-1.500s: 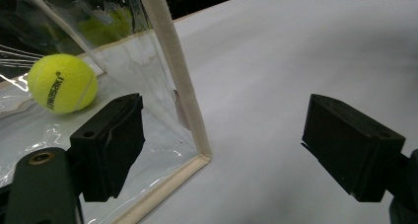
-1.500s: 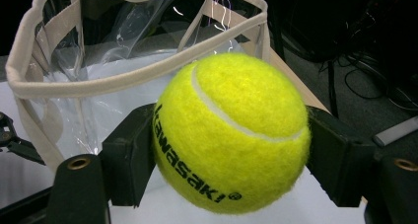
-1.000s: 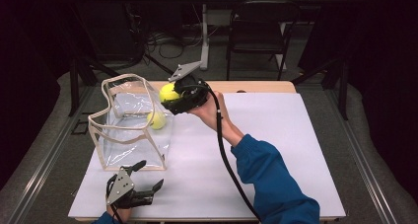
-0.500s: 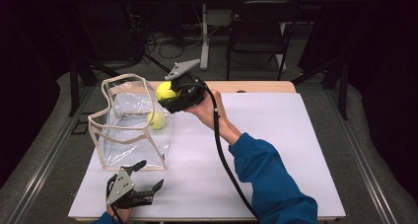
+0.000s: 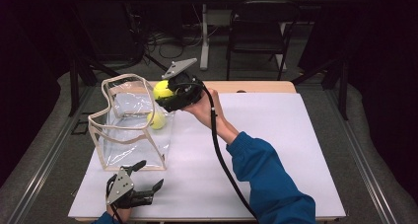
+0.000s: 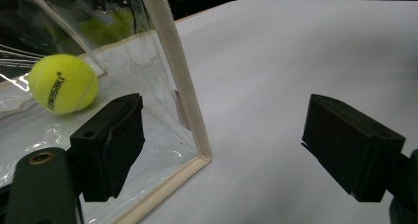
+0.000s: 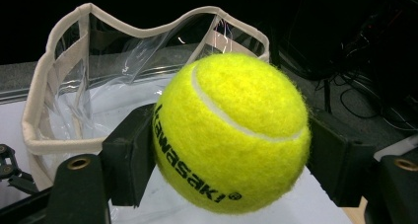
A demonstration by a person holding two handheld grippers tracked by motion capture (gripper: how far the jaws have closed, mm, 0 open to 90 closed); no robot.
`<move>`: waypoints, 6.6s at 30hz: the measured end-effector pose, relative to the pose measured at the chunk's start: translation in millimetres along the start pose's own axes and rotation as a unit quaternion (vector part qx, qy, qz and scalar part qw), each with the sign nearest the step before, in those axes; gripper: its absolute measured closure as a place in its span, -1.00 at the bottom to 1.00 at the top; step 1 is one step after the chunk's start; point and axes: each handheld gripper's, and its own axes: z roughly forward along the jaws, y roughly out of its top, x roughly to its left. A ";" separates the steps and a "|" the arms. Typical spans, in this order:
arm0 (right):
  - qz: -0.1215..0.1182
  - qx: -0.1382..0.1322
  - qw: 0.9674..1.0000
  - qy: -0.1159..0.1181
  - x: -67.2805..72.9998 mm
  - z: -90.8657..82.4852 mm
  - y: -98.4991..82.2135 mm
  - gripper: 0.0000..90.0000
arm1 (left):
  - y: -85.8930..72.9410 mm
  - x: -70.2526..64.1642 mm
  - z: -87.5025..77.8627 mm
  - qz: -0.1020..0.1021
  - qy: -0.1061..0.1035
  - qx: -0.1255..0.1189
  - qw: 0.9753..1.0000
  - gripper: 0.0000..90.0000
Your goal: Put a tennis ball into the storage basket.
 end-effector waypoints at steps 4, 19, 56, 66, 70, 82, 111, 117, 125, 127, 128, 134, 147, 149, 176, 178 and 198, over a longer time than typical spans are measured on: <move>-0.001 0.002 1.000 0.001 -0.3 1.8 2.7 -0.41 | -0.1 0.1 -0.1 -0.001 0.000 -0.001 1.000 -0.65; -0.001 -0.010 1.000 -0.002 -0.6 3.4 13.5 -0.41 | 0.1 -0.2 -0.2 0.000 -0.002 -0.002 1.000 -0.65; -0.005 -0.020 1.000 -0.004 1.3 16.1 25.8 -0.41 | 0.0 0.1 -0.4 -0.001 -0.001 -0.003 1.000 -0.65; -0.004 -0.024 1.000 -0.002 2.9 21.5 30.1 -0.41 | -0.1 0.8 -0.7 0.001 -0.001 -0.002 1.000 -0.65; -0.003 -0.027 1.000 0.000 4.0 23.4 31.5 -0.41 | -0.2 0.9 -0.6 -0.001 -0.002 -0.002 1.000 -0.65; -0.009 -0.028 1.000 0.006 9.3 33.1 34.5 -0.41 | -0.3 1.1 -0.7 -0.002 -0.002 -0.004 1.000 -0.65; -0.020 -0.014 0.999 0.033 23.4 59.9 39.4 -0.41 | -0.6 1.6 -1.3 -0.005 -0.002 -0.007 1.000 -0.65; -0.020 -0.011 0.999 0.037 25.0 65.2 39.3 -0.42 | -0.6 1.5 -1.1 -0.007 -0.003 -0.006 1.000 -0.65; -0.020 -0.006 0.999 0.042 27.1 69.2 39.0 -0.42 | -0.8 1.7 -1.5 -0.006 -0.002 -0.006 1.000 -0.65; -0.020 -0.005 0.999 0.043 27.9 70.8 38.5 -0.42 | -0.8 1.5 -1.4 -0.007 -0.002 -0.006 1.000 -0.65; -0.020 -0.003 0.999 0.043 28.0 71.4 38.4 -0.42 | -0.6 1.5 -1.4 -0.005 -0.002 -0.006 1.000 -0.65; -0.021 0.001 0.999 0.043 28.5 73.6 37.9 -0.42 | -0.7 1.3 -2.1 -0.006 -0.002 -0.006 1.000 -0.65; -0.018 0.013 0.999 0.048 28.2 80.7 34.7 -0.42 | -0.8 1.4 -1.7 -0.007 -0.002 -0.006 1.000 -0.65; -0.020 0.017 0.999 0.046 28.8 82.3 34.1 -0.42 | -0.8 1.7 -1.7 -0.006 -0.002 -0.006 1.000 -0.65; -0.021 0.045 0.998 0.034 28.4 93.8 31.4 -0.44 | -0.8 1.8 -2.4 -0.005 -0.004 -0.005 1.000 -0.65; -0.014 0.048 0.998 0.030 27.8 94.8 31.4 -0.59 | -0.7 1.7 -2.3 -0.005 -0.004 -0.005 1.000 -0.65; 0.019 0.028 0.996 0.082 10.0 42.5 12.8 -0.97 | 0.0 0.6 -2.0 -0.008 0.002 -0.007 1.000 -0.65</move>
